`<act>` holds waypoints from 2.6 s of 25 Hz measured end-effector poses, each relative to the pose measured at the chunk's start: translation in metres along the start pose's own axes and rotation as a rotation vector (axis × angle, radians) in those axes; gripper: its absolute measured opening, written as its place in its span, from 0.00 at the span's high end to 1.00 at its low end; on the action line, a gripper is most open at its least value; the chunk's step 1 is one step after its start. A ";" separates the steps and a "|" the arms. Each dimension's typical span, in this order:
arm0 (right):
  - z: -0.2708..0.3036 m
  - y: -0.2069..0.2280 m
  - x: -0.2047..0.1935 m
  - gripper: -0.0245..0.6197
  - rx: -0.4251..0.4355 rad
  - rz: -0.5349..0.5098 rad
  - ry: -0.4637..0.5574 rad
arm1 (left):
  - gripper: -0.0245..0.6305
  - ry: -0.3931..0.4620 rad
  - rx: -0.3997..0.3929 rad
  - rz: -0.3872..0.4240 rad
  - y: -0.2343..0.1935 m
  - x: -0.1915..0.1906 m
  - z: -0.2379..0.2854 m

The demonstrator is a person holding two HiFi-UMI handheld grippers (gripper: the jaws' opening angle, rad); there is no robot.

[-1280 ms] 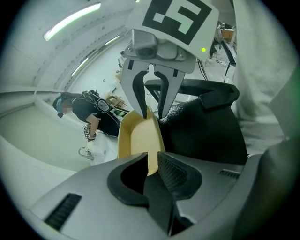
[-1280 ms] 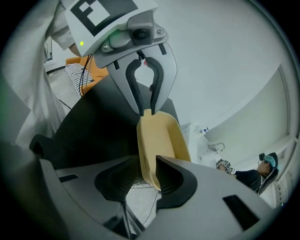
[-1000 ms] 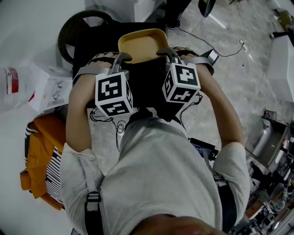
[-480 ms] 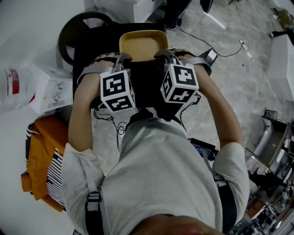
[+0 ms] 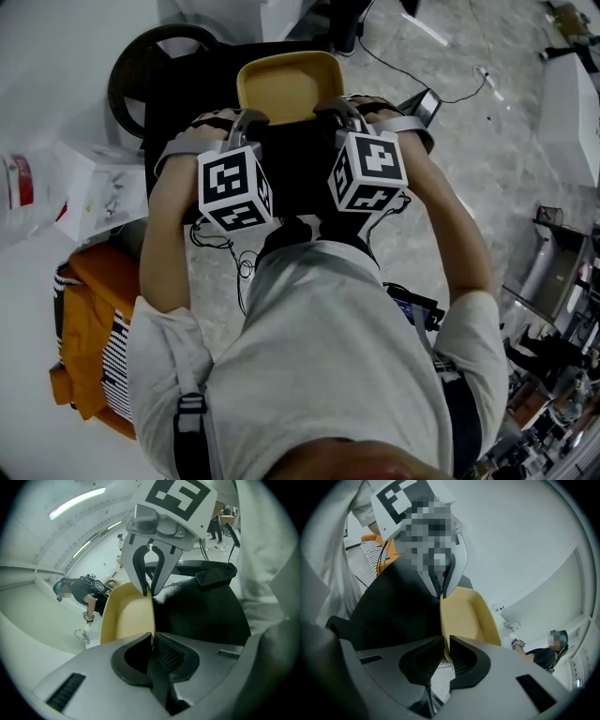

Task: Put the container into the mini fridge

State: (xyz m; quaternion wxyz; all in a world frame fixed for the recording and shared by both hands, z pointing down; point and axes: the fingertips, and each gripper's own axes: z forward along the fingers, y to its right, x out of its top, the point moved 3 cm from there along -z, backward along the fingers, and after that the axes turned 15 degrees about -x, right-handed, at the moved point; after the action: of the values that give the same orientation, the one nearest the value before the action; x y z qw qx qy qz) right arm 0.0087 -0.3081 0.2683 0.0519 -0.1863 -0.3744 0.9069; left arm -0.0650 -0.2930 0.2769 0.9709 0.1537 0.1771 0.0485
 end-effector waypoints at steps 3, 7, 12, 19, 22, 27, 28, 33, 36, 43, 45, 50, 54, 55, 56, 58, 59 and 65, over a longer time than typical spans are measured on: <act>-0.004 -0.004 0.002 0.87 0.004 0.015 -0.014 | 0.92 0.006 0.014 0.063 0.003 -0.001 -0.001; -0.016 -0.011 0.004 0.87 -0.006 0.048 -0.024 | 0.92 0.019 0.038 0.098 0.011 0.004 -0.004; -0.039 -0.024 0.005 0.87 -0.014 0.063 -0.013 | 0.92 0.038 0.027 0.112 0.030 0.014 -0.015; -0.077 -0.048 -0.001 0.88 -0.040 0.094 -0.013 | 0.92 0.017 0.027 0.147 0.061 0.040 -0.027; -0.094 -0.062 -0.004 0.88 -0.041 0.098 -0.012 | 0.92 0.016 0.023 0.155 0.080 0.051 -0.030; -0.119 -0.084 -0.002 0.88 -0.064 0.094 -0.004 | 0.92 0.007 0.035 0.160 0.110 0.061 -0.038; -0.123 -0.088 -0.001 0.88 -0.067 0.090 -0.002 | 0.92 0.003 0.038 0.159 0.116 0.063 -0.039; -0.144 -0.114 0.007 0.88 -0.073 0.083 0.019 | 0.92 -0.024 0.062 0.146 0.150 0.068 -0.049; -0.157 -0.130 0.013 0.88 -0.065 0.105 0.032 | 0.92 -0.021 0.064 0.131 0.172 0.068 -0.054; -0.184 -0.164 0.027 0.88 -0.088 0.111 0.045 | 0.91 -0.027 0.071 0.108 0.215 0.071 -0.065; -0.190 -0.172 0.029 0.88 -0.090 0.111 0.049 | 0.91 -0.029 0.070 0.104 0.226 0.071 -0.066; -0.195 -0.192 0.038 0.88 -0.086 0.099 0.052 | 0.92 -0.049 0.071 0.101 0.248 0.066 -0.068; -0.195 -0.208 0.047 0.88 -0.074 0.097 0.054 | 0.91 -0.046 0.069 0.093 0.264 0.057 -0.069; -0.194 -0.212 0.049 0.88 -0.069 0.097 0.052 | 0.91 -0.043 0.068 0.091 0.268 0.054 -0.069; -0.193 -0.216 0.053 0.88 -0.064 0.096 0.050 | 0.91 -0.041 0.067 0.088 0.273 0.051 -0.069; -0.191 -0.224 0.062 0.88 -0.065 0.087 0.042 | 0.92 -0.039 0.071 0.086 0.282 0.042 -0.069; -0.191 -0.228 0.067 0.88 -0.071 0.079 0.038 | 0.92 -0.041 0.077 0.089 0.285 0.037 -0.071; -0.192 -0.251 0.098 0.88 -0.071 0.094 0.009 | 0.92 -0.006 0.078 0.094 0.310 0.010 -0.082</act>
State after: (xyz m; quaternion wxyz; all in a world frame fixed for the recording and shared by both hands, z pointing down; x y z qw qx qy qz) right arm -0.0214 0.0208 0.2896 0.0043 -0.2094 -0.3969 0.8936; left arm -0.0970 0.0255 0.2986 0.9614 0.1997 0.1684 0.0864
